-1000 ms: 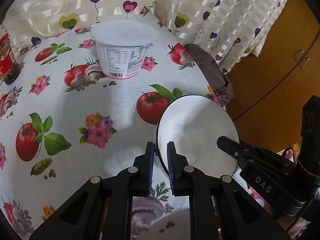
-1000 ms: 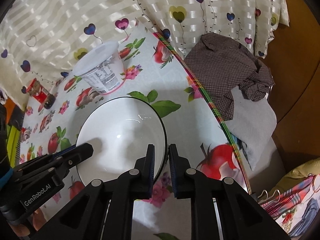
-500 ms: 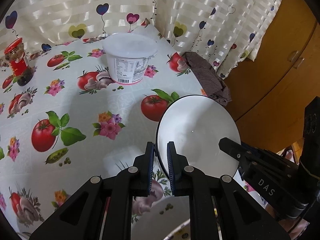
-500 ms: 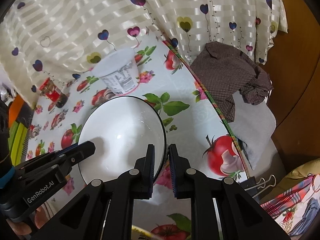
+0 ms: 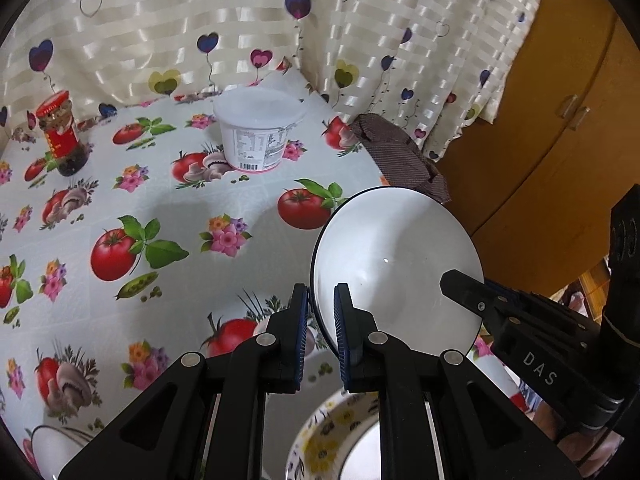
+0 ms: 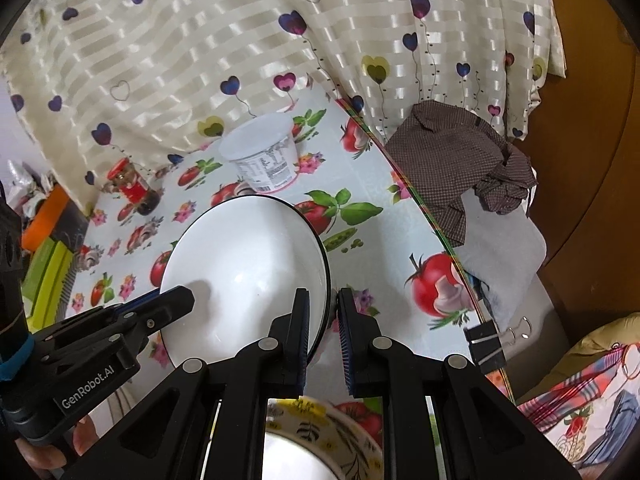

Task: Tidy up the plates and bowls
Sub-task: 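Lift the second white bowl with both tools and carry it over the first bowl, then lower the second white bowl into the first bowl with both tools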

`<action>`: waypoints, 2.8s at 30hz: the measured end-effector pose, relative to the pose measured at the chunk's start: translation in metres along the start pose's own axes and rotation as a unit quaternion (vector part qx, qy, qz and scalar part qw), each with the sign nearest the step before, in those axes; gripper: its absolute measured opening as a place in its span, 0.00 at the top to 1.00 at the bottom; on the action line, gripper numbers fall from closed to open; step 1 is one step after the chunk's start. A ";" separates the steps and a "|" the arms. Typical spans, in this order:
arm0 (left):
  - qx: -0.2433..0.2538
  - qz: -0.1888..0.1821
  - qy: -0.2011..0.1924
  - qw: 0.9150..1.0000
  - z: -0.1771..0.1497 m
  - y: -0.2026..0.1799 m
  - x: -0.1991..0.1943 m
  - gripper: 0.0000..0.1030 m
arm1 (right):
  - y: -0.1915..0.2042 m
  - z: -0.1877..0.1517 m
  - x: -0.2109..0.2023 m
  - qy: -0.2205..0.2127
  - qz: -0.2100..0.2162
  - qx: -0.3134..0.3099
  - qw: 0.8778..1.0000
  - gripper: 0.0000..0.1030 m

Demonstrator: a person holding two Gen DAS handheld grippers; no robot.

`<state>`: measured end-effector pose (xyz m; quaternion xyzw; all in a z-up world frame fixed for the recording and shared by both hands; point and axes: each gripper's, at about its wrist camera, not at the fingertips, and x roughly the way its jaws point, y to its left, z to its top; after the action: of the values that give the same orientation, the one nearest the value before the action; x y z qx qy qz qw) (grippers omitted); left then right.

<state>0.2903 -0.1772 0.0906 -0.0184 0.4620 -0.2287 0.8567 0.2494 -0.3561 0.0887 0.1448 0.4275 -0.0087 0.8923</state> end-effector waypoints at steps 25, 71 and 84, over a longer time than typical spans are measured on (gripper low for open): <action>0.001 -0.027 -0.004 1.000 -0.066 -0.012 -0.043 0.87 | -0.001 -0.068 -0.059 -0.011 0.017 0.028 0.999 0.86; 0.010 -0.014 0.036 0.999 -0.119 -0.019 -0.036 0.87 | -0.007 -0.132 -0.062 0.024 0.014 0.045 0.999 0.86; 0.008 -0.012 0.034 0.999 -0.118 -0.018 -0.035 0.87 | -0.010 -0.131 -0.063 0.017 0.012 0.035 0.999 0.84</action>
<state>0.1727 -0.1581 0.0554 -0.0092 0.4887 -0.2437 0.8377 0.1086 -0.3381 0.0569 0.1811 0.4403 -0.0103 0.8793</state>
